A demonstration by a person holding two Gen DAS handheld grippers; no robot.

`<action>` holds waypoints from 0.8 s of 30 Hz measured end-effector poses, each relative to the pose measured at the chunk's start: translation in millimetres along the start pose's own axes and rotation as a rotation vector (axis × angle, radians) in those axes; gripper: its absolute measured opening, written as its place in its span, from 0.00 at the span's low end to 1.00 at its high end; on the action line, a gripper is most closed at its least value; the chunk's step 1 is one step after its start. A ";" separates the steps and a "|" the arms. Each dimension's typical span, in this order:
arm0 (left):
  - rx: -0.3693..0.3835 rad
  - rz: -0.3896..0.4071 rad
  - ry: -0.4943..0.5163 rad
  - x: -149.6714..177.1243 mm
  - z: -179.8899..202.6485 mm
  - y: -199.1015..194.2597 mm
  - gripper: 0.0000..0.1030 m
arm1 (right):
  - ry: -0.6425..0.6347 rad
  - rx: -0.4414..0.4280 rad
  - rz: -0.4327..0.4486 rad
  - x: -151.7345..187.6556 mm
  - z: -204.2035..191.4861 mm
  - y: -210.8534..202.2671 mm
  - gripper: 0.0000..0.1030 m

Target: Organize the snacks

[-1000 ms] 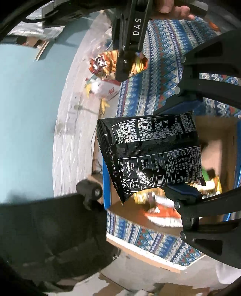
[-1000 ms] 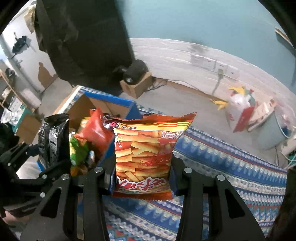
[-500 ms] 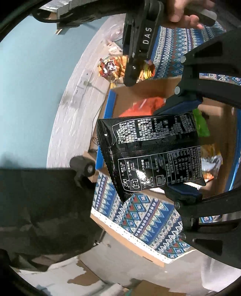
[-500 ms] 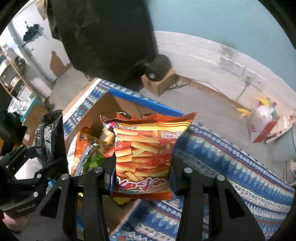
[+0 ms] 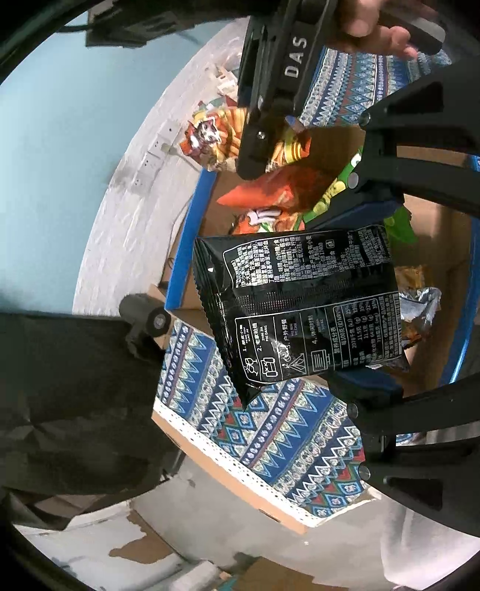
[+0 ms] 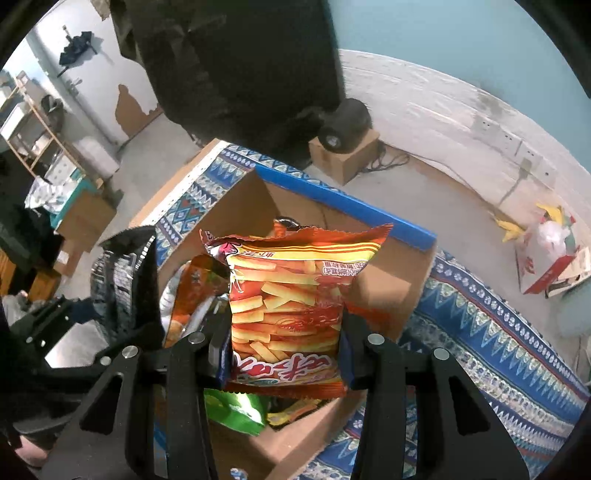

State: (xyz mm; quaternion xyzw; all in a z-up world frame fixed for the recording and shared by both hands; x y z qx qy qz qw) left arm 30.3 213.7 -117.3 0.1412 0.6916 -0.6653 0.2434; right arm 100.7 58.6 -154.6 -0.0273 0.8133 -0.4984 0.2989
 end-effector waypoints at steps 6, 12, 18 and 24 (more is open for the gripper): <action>-0.030 -0.004 -0.001 1.5 -1.9 -4.6 0.78 | -0.019 -0.014 -0.010 2.2 -8.1 -0.9 0.62; -0.043 0.001 0.012 1.5 0.7 -15.1 0.79 | -0.005 -0.018 0.028 -2.2 -6.1 -18.3 0.71; -0.066 0.021 0.037 2.1 7.0 -31.3 0.84 | -0.010 0.024 0.079 -0.3 -1.2 -41.8 0.72; -0.068 0.074 0.058 -0.9 15.0 -53.7 0.84 | -0.016 0.076 0.137 4.7 7.4 -69.0 0.73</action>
Point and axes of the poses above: each gripper's, at about its wrist camera, not at the fingertips, and y roughly the way its jaws point, z to its right, x to its underside, the point moved 6 cm from there along y, roughly the way its jaws point, and after that the axes turned 11 degrees about y, right-handed, at the moved point
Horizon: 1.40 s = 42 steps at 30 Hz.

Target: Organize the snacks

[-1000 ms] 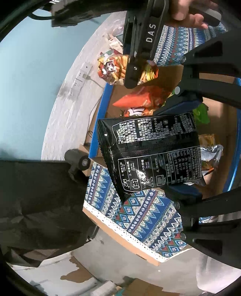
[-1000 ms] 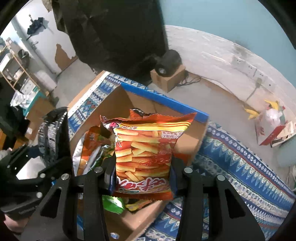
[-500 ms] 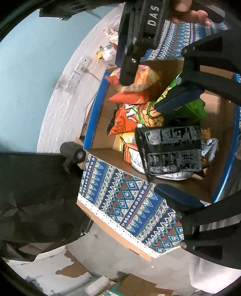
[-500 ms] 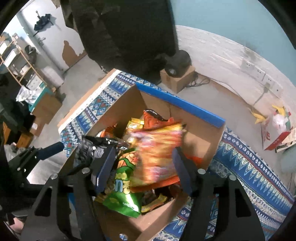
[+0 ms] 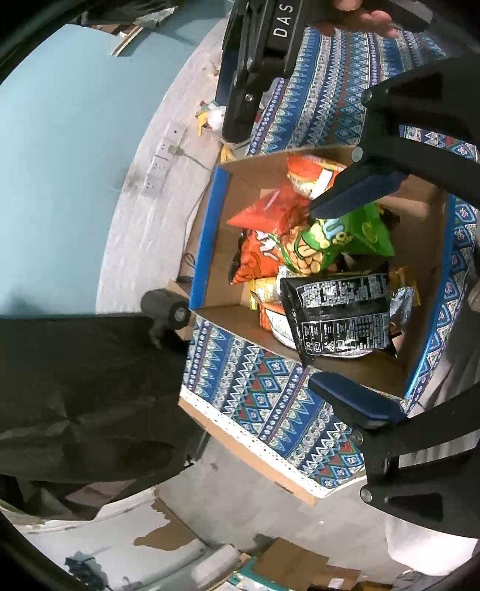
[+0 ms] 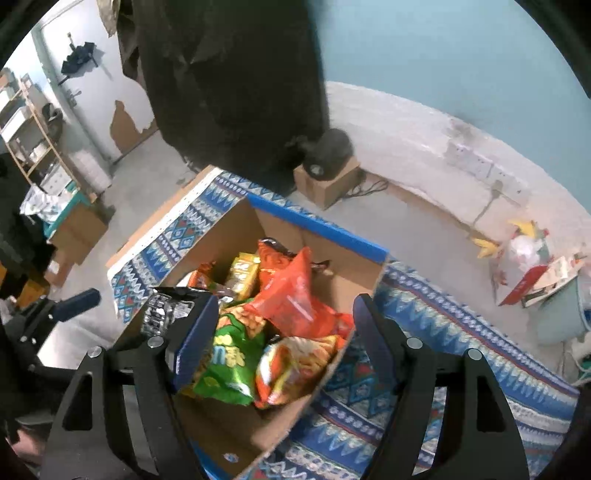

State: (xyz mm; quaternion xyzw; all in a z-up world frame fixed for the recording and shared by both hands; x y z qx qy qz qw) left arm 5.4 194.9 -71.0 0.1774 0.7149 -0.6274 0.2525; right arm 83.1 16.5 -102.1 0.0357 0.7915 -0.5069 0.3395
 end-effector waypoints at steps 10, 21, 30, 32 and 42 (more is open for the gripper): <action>-0.028 0.043 0.046 -2.4 12.8 -25.8 0.85 | -0.005 0.041 0.101 6.6 11.0 -47.3 0.73; -0.061 0.120 0.087 -6.0 26.6 -49.7 0.92 | -0.038 0.073 0.174 21.5 18.8 -79.4 0.74; -0.089 0.146 0.111 -10.8 32.6 -55.5 0.97 | -0.031 0.096 0.178 26.5 32.3 -77.4 0.74; -0.096 0.152 0.116 -11.3 34.2 -55.2 0.97 | -0.021 0.090 0.175 27.2 34.5 -76.7 0.74; -0.106 0.139 0.122 -12.1 37.6 -52.4 0.97 | -0.015 0.090 0.173 28.0 42.1 -75.2 0.74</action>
Point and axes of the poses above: each gripper's, at about its wrist camera, not at the fingertips, and y roughly the way its jaws point, z to its right, x to its underside, the point moved 6 cm from there along y, roughly the way its jaws point, and after that the axes turned 11 degrees about y, right-handed, at the moved point
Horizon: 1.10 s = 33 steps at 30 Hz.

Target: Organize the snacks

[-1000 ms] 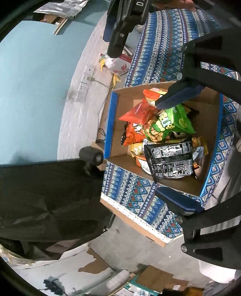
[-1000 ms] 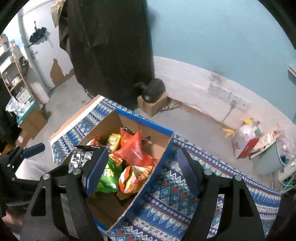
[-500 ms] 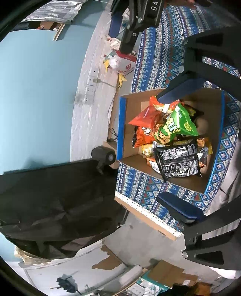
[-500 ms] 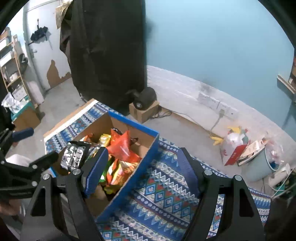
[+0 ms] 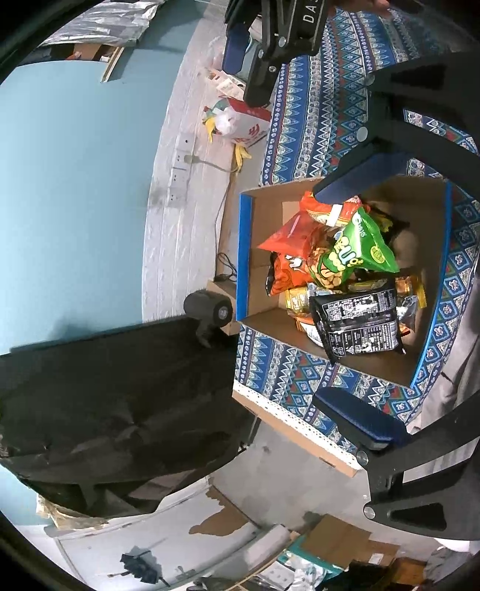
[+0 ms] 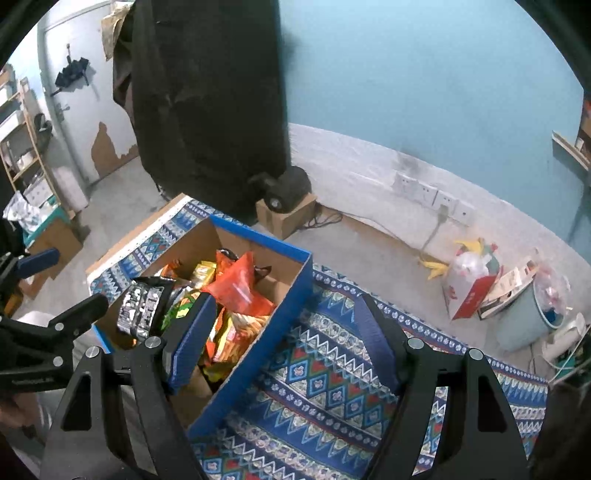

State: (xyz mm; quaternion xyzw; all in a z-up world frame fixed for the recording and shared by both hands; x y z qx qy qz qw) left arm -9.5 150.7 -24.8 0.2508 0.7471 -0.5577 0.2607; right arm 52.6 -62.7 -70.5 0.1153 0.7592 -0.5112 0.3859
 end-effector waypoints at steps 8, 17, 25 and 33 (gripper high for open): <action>0.009 -0.023 0.002 2.7 2.2 1.3 0.97 | 0.001 0.001 0.002 0.1 0.8 -0.4 0.74; -0.001 -0.025 0.007 3.9 1.5 0.6 0.97 | -0.001 0.003 0.002 0.4 2.0 -0.5 0.74; 0.008 -0.039 -0.002 4.9 1.2 1.6 0.97 | 0.001 0.004 0.003 -0.6 2.9 -2.1 0.74; 0.006 -0.042 -0.002 5.2 2.2 1.4 0.97 | 0.002 0.006 0.004 -1.0 3.5 -2.2 0.74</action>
Point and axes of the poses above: each gripper's, at about its wrist camera, not at the fingertips, and y roughly the way its jaws point, z to its right, x to its underside, the point moved 6 cm from there along y, roughly the way its jaws point, and after that the axes turned 11 degrees about y, right-handed, at the moved point
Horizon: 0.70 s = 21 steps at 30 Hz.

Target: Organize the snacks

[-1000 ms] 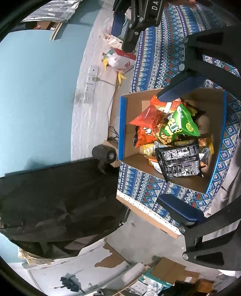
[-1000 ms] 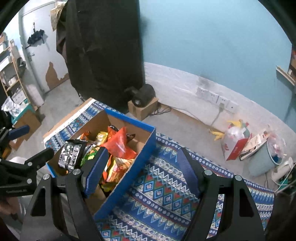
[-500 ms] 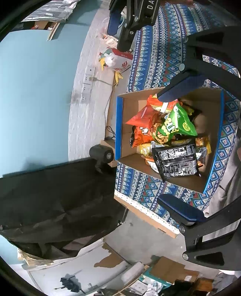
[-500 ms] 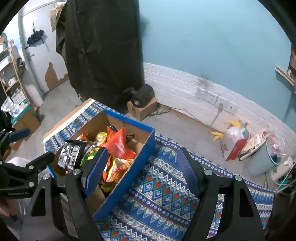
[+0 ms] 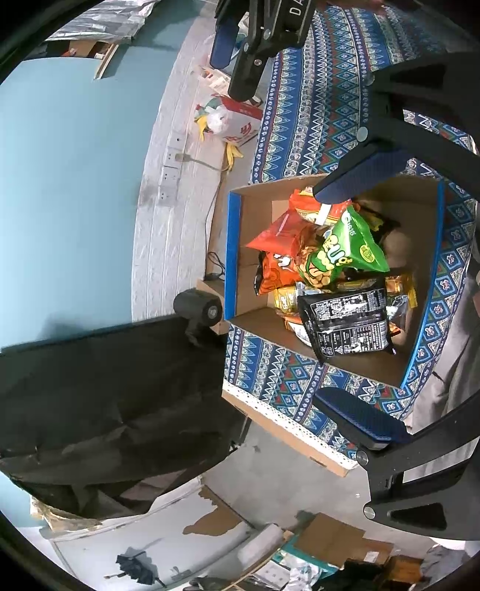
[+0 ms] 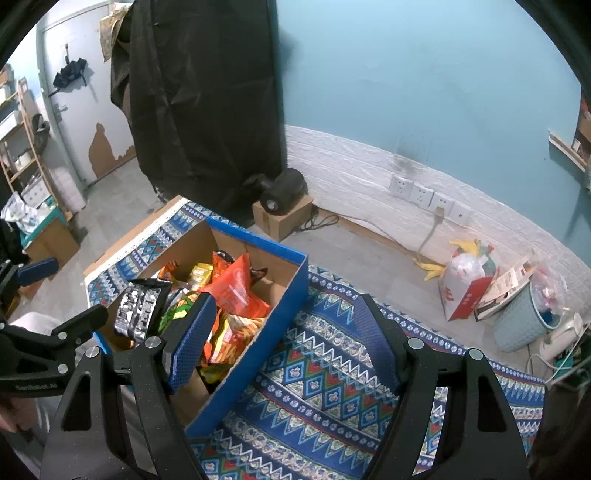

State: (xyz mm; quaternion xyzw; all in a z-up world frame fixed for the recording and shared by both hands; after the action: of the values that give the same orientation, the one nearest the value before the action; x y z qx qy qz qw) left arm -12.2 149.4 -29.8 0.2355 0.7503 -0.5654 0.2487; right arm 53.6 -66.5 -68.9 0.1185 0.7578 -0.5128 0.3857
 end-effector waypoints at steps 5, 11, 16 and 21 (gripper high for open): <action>0.002 -0.004 -0.002 0.3 0.2 0.4 0.97 | 0.001 0.002 0.000 -1.1 1.5 -0.6 0.74; 0.007 -0.016 -0.001 1.6 1.9 2.8 0.97 | 0.000 0.001 0.001 -1.0 1.7 -0.6 0.74; 0.015 -0.022 -0.004 2.5 2.4 3.1 0.97 | 0.001 0.001 -0.001 -0.6 1.1 -0.5 0.74; 0.017 -0.026 -0.009 3.1 1.4 3.9 0.97 | 0.002 0.003 -0.001 -1.6 2.9 -1.1 0.74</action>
State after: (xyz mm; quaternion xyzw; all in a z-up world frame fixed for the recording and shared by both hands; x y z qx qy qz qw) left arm -11.9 149.2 -35.0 0.2253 0.7474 -0.5759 0.2427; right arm 55.4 -69.2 -67.6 0.1192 0.7575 -0.5139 0.3846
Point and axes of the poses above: each gripper's, at about its wrist camera, not at the fingertips, and y roughly the way its jaws point, z to its right, x to its underside, the point moved 6 cm from there along y, roughly the way its jaws point, and after that the axes turned 11 degrees about y, right-handed, at the moved point
